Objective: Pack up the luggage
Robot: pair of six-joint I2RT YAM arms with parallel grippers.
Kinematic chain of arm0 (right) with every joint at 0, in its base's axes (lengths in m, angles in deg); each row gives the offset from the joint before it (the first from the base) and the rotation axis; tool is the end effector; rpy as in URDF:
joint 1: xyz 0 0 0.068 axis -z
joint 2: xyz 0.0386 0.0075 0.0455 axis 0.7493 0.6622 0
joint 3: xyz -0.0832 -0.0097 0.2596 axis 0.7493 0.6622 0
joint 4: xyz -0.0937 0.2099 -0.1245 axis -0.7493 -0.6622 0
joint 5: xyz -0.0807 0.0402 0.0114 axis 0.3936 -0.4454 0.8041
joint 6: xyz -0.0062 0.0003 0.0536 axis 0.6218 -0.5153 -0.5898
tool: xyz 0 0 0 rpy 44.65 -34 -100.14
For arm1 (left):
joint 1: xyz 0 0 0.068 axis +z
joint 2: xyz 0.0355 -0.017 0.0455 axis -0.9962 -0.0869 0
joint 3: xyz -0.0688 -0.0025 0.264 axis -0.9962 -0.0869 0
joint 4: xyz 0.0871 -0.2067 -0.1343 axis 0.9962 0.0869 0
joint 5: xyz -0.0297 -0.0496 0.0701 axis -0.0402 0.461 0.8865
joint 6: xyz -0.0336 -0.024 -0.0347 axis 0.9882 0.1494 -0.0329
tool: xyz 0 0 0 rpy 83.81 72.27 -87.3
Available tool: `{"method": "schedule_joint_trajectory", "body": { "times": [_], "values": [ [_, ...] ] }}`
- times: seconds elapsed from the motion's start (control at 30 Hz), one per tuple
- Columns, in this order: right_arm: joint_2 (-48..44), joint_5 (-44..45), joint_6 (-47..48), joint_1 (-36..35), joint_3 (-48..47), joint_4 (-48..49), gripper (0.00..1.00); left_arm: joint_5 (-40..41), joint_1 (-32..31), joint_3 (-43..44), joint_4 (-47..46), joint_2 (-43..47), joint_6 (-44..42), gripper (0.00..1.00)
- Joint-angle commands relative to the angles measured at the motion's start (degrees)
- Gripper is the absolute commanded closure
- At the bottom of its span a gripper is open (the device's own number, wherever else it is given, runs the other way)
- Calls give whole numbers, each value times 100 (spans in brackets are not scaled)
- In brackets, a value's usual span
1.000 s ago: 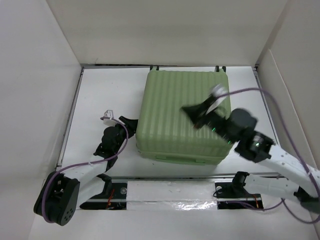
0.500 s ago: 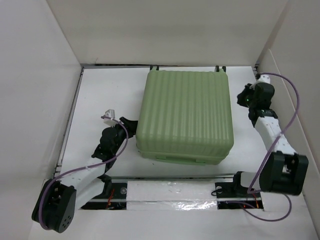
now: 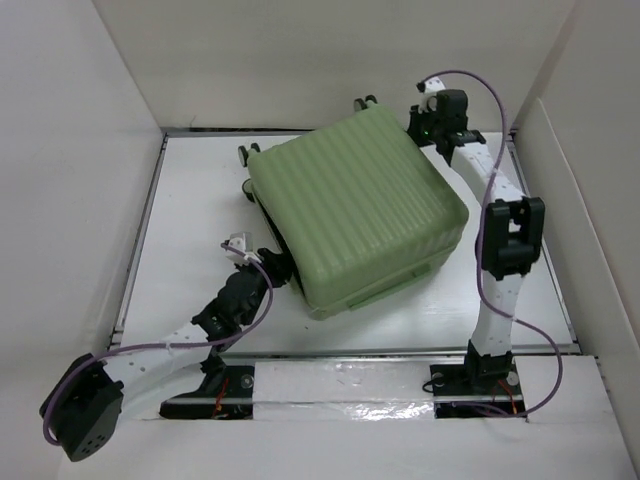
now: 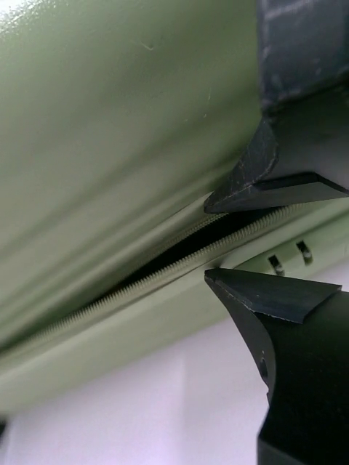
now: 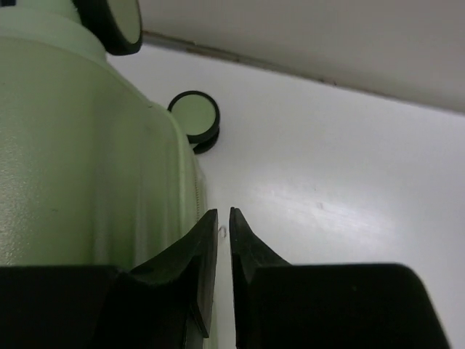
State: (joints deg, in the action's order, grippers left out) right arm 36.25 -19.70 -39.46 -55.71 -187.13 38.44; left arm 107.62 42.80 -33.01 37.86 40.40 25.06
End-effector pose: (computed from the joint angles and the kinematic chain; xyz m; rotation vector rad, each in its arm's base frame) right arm 0.4791 0.0682 0.3035 -0.2900 2.0237 0.2861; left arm 0.1438 -0.1126 0.2011 -0.1940 1.6565 -0.7267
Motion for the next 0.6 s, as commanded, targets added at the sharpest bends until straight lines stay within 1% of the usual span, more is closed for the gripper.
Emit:
{"method": "schedule_joint_trajectory", "body": {
  "times": [0.0,0.03,0.07,0.13,0.17,0.2,0.23,0.27,0.33,0.37,0.43,0.47,0.53,0.57],
  "values": [
    [728,-1365,100,-1750,-1418,-1531,80,-1053,-823,104,-391,-99,320,65],
    [898,-1348,109,-1830,-2075,-1664,78,-1044,-884,77,-435,-143,355,65],
    [1039,-1348,110,-1909,-2368,-1883,72,-1044,-1007,59,-557,-170,391,65],
    [1320,-1313,92,-2085,-2853,-2025,65,-983,-1130,85,-619,-292,426,65],
    [1348,-1296,57,-2086,-3081,-1991,55,-948,-1183,103,-698,-336,426,65],
    [1348,-1304,-22,-2147,-3144,-1947,51,-930,-1253,164,-734,-398,409,65],
    [1322,-1322,-57,-2147,-3162,-1886,45,-939,-1254,200,-786,-529,400,65],
    [1226,-1339,-92,-2147,-3127,-1720,36,-965,-1254,243,-874,-600,382,65],
    [1102,-1339,-137,-2147,-3153,-1648,29,-965,-1254,402,-910,-828,356,64],
    [902,-1357,-137,-2147,-3162,-1534,23,-957,-1254,463,-945,-890,356,64],
    [594,-1409,-137,-2095,-2926,-1262,19,-939,-1254,586,-1006,-1030,312,64],
    [409,-1418,-137,-2095,-2803,-982,14,-930,-1254,639,-1033,-1066,312,63],
    [-206,-1602,-304,-1910,-2399,-674,11,-904,-1254,762,-1042,-1180,294,63],
    [-443,-1681,-304,-1910,-2189,-246,5,-895,-1254,797,-1033,-1207,294,63]
  ]
}}
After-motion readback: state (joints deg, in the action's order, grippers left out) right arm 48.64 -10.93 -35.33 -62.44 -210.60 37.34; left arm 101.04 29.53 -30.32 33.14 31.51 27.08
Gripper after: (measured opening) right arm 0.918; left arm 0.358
